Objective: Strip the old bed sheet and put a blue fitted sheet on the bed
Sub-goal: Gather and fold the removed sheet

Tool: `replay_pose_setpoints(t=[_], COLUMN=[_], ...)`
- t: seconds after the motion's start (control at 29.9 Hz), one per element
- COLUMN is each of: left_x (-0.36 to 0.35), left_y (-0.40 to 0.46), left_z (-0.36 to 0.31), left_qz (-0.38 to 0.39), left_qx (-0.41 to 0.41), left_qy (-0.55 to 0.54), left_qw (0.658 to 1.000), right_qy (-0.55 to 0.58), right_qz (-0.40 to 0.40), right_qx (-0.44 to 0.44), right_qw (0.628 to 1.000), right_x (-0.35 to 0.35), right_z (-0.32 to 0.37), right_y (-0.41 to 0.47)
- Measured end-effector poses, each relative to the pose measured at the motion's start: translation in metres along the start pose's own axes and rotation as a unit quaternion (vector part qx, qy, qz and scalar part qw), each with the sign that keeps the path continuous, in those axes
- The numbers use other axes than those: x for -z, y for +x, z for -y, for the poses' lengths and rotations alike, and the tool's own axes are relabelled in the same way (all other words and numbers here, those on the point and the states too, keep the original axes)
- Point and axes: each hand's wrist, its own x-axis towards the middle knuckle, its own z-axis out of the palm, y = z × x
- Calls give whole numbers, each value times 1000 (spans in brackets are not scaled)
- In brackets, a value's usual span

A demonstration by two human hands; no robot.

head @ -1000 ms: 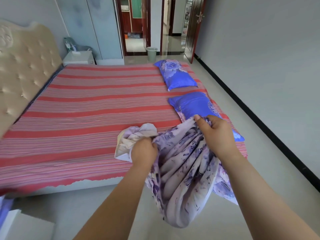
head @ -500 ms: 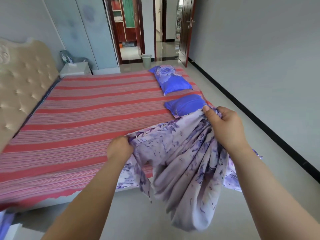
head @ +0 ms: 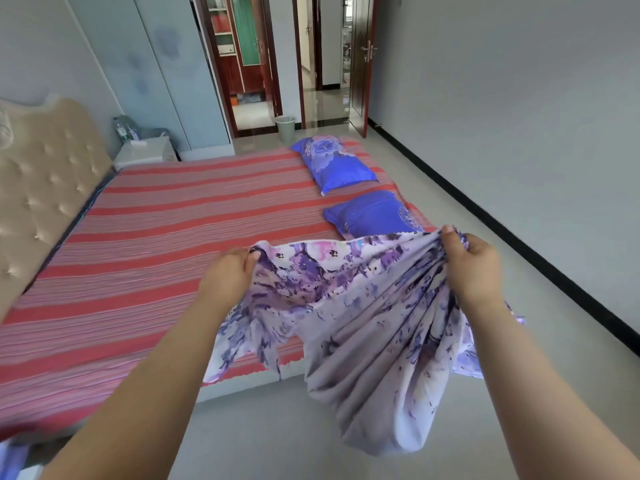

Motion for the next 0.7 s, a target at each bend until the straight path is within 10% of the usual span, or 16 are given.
replay_pose_setpoints(t=[0.23, 0.43, 0.57, 0.7], left_x=[-104, -99, -77, -53], left_y=[-72, -93, -84, -57], left_z=[-72, -146, -175, -180], left_qz=[218, -2, -185, -206], left_qx=[-98, 70, 14, -6], left_qy=[-36, -174, -41, 53], left_qw=[970, 982, 982, 977], right_qy=[40, 51, 30, 28], right_qz=[26, 64, 81, 99], right_qx=[30, 56, 59, 78], right_qw=[998, 995, 994, 992], right_x=[-12, -33, -45, -53], right_z=[34, 53, 55, 55], right_y=[9, 12, 7, 2])
